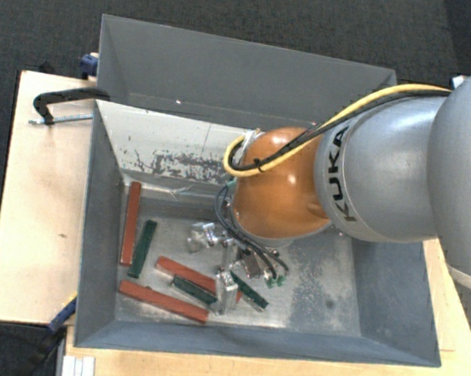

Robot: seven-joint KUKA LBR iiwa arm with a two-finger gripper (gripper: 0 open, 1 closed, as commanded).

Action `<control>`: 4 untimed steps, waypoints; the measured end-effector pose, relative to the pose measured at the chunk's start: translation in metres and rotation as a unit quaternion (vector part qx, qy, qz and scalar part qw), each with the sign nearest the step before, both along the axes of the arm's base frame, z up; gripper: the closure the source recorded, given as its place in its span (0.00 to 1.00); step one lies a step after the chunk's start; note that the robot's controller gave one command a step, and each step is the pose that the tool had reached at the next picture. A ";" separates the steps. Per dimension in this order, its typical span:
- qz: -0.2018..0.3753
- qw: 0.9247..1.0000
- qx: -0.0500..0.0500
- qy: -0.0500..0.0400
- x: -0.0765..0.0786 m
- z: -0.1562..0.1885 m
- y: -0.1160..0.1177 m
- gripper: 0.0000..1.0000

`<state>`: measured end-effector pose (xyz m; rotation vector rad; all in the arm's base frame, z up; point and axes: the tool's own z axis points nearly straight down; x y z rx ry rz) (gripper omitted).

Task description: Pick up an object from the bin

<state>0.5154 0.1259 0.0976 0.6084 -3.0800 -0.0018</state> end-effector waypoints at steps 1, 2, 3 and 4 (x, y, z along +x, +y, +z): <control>0.043 0.999 0.000 -0.001 -0.017 -0.003 -0.027 0.00; 0.004 1.000 0.001 -0.003 -0.015 -0.026 -0.003 1.00; 0.004 1.000 0.001 -0.003 -0.015 -0.026 -0.003 1.00; 0.005 1.000 0.001 -0.003 -0.015 -0.024 -0.003 1.00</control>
Offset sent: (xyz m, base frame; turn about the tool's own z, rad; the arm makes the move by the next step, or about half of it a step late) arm -0.0163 -0.0038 -0.0276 -0.0097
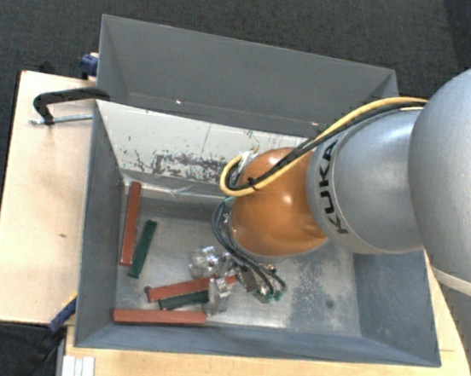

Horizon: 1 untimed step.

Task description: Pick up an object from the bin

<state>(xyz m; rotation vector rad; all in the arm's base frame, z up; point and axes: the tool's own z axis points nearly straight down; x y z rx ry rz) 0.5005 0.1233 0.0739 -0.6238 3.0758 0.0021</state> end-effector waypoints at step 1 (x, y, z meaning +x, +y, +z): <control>0.101 0.995 0.000 -0.005 0.013 0.023 -0.033 1.00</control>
Offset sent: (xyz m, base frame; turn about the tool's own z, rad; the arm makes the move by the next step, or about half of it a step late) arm -0.0050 -0.0607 0.1660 0.0111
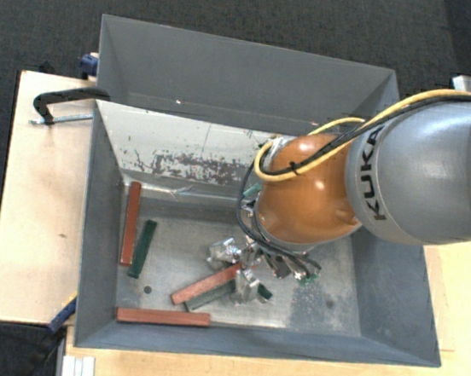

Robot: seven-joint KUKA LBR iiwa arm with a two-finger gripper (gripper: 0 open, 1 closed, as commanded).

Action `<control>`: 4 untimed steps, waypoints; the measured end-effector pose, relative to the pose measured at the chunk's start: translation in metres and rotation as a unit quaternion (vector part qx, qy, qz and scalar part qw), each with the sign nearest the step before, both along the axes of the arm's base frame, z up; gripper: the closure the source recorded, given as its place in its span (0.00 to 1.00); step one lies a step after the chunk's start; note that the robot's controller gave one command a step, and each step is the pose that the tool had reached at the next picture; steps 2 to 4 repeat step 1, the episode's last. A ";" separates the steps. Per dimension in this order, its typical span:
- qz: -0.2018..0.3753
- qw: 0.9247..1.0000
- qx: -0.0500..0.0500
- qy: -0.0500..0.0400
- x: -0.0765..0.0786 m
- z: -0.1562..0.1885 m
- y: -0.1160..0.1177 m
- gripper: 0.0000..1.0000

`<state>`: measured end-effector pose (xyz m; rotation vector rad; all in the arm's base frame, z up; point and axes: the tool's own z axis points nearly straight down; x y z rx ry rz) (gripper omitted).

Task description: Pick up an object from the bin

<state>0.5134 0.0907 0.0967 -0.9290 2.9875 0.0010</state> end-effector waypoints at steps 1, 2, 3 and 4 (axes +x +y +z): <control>-0.107 0.994 0.000 0.003 -0.016 0.145 -0.027 1.00; -0.107 0.994 0.000 0.003 -0.016 0.145 -0.027 1.00; -0.107 0.994 0.000 0.003 -0.016 0.145 -0.027 1.00; -0.107 0.994 0.000 0.003 -0.016 0.145 -0.027 1.00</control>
Offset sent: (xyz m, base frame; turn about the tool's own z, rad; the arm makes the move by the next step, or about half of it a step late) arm 0.0000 0.0000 0.0000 0.0000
